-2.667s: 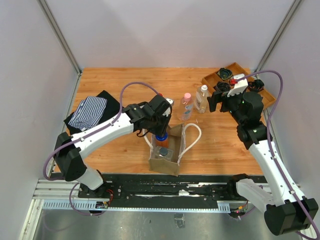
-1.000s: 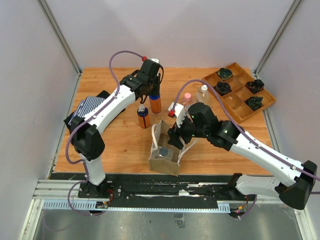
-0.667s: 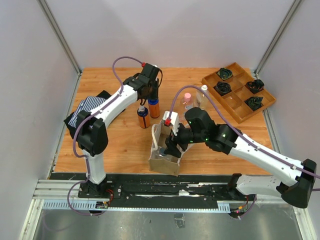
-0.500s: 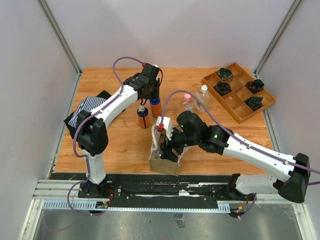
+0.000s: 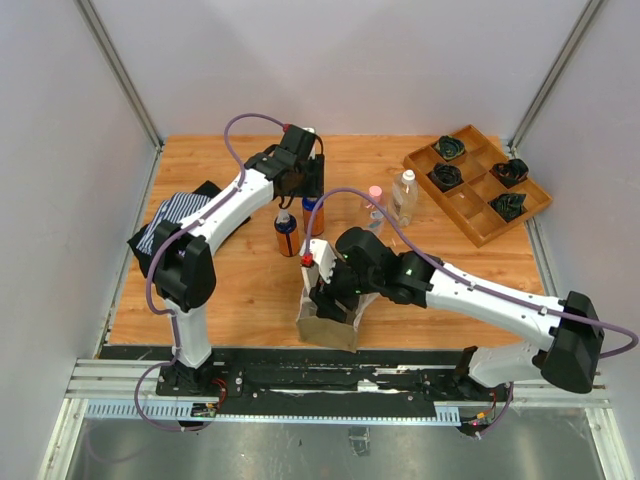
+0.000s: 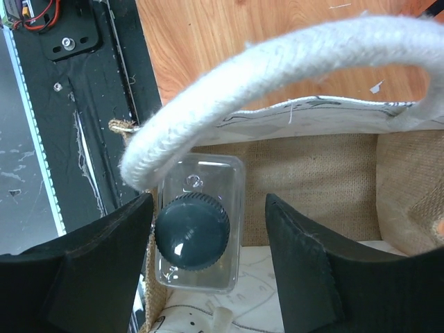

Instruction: Take the personal care products out of the canvas bag

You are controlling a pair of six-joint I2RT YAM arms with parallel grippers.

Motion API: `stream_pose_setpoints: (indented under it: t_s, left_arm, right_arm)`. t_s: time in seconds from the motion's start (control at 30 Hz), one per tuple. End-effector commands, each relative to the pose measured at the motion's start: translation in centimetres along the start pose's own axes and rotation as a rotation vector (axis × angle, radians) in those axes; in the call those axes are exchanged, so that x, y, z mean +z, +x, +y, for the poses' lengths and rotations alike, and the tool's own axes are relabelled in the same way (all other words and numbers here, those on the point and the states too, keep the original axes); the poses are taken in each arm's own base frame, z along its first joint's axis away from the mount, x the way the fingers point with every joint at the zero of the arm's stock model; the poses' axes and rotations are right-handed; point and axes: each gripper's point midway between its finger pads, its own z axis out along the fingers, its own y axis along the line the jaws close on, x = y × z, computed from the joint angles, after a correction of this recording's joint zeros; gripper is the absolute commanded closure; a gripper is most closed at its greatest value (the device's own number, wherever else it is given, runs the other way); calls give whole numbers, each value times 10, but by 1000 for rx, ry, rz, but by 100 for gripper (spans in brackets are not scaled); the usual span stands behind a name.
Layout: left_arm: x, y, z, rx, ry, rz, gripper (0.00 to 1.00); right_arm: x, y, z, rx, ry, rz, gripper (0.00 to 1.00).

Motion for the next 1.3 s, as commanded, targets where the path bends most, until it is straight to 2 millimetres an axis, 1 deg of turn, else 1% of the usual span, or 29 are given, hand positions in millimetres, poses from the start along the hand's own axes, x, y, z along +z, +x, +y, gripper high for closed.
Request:
stream_pose_setpoints:
  t_s: [0.0, 0.17, 0.27, 0.47, 0.5, 0.53, 0.57, 0.63, 0.67, 0.7, 0.73, 0.83, 0.93, 1.03, 1.17, 1.27]
  left_arm:
    - [-13, -18, -3, -18, 35, -56, 39]
    - [-19, -21, -3, -17, 40, -67, 37]
    - [-26, -26, -3, -16, 39, -86, 36]
    - [-55, -45, -5, -27, 61, -158, 35]
    - [-59, -48, -6, -28, 66, -168, 34]
    - [-63, -50, -7, -30, 72, -175, 34]
    - [-67, -52, -7, -30, 77, -181, 34]
    - [-73, -55, -9, -33, 88, -190, 34]
    - [-75, -55, -9, -33, 91, -192, 34]
    - [-79, -57, -10, -34, 96, -197, 34]
    - [-81, -58, -10, -35, 98, -201, 34]
    - [-89, -60, -10, -38, 106, -214, 33]
    - [-96, -62, -12, -39, 120, -222, 33]
    - [-100, -61, -12, -35, 126, -220, 33]
    - [-105, -59, -10, -33, 124, -220, 33]
    - [-107, -58, -10, -32, 128, -219, 33]
  right_arm:
    - [10, 2, -4, -17, 30, 10, 36]
    - [14, 1, -6, -16, 35, 12, 45]
    - [17, 3, -8, -20, 42, 22, 46]
    - [20, 17, -10, -20, 46, 67, 46]
    - [21, 19, -11, -19, 51, 77, 47]
    - [21, 22, -12, -20, 54, 86, 50]
    - [20, 24, -12, -22, 54, 95, 54]
    - [18, 26, -12, -23, 61, 104, 67]
    - [16, 26, -12, -24, 64, 103, 76]
    - [12, 23, -12, -27, 69, 94, 83]
    - [8, 18, -12, -30, 73, 79, 88]
    - [-10, -3, -12, -45, 93, 16, 98]
    - [-32, -28, -8, -61, 95, -63, 99]
    - [-52, -48, -6, -80, 108, -127, 99]
    - [-75, -67, -8, -102, 149, -193, 99]
    - [-83, -76, -10, -111, 168, -218, 99]
